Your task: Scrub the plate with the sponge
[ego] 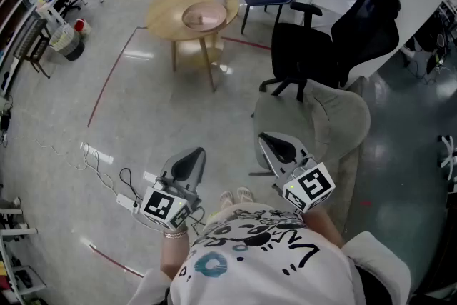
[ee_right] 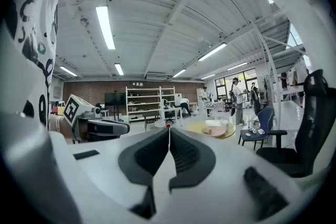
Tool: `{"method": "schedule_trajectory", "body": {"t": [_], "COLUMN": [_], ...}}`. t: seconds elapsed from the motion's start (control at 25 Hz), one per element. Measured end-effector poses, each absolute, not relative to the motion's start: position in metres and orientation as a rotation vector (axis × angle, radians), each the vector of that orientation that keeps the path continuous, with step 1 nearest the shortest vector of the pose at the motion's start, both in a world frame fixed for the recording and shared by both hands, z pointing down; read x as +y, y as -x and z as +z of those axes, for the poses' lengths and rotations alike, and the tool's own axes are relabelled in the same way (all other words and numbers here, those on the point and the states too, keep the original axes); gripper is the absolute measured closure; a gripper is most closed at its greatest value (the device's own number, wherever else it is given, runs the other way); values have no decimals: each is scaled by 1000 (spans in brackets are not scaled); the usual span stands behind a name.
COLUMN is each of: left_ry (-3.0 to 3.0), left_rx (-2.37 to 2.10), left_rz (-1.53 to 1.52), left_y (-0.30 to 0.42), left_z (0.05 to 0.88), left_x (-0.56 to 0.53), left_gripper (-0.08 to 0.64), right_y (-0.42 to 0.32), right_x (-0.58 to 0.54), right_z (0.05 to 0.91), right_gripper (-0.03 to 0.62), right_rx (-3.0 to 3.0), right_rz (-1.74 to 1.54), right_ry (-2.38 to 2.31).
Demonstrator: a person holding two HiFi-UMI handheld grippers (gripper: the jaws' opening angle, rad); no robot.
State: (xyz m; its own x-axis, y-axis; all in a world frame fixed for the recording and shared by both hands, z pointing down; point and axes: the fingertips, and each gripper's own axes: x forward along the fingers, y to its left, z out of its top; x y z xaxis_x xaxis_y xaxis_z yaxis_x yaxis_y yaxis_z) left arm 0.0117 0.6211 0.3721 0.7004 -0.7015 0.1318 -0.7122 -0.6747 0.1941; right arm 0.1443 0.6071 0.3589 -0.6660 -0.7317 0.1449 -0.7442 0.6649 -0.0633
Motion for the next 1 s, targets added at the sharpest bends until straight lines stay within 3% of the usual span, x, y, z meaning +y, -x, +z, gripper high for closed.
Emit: {"method": "schedule_trajectory", "body": {"t": [1.0], "left_ry": [-2754], "left_rx": [-1007], "left_rz": [119], "left_y": [18], "left_z": [375], "left_x": [640], "left_gripper": [545], "right_y": [-119], "right_x": [619], "right_z": [366], "right_gripper": [561], "right_rx": [-2757], "right_rz": [259], "right_ry": [-1287]}}
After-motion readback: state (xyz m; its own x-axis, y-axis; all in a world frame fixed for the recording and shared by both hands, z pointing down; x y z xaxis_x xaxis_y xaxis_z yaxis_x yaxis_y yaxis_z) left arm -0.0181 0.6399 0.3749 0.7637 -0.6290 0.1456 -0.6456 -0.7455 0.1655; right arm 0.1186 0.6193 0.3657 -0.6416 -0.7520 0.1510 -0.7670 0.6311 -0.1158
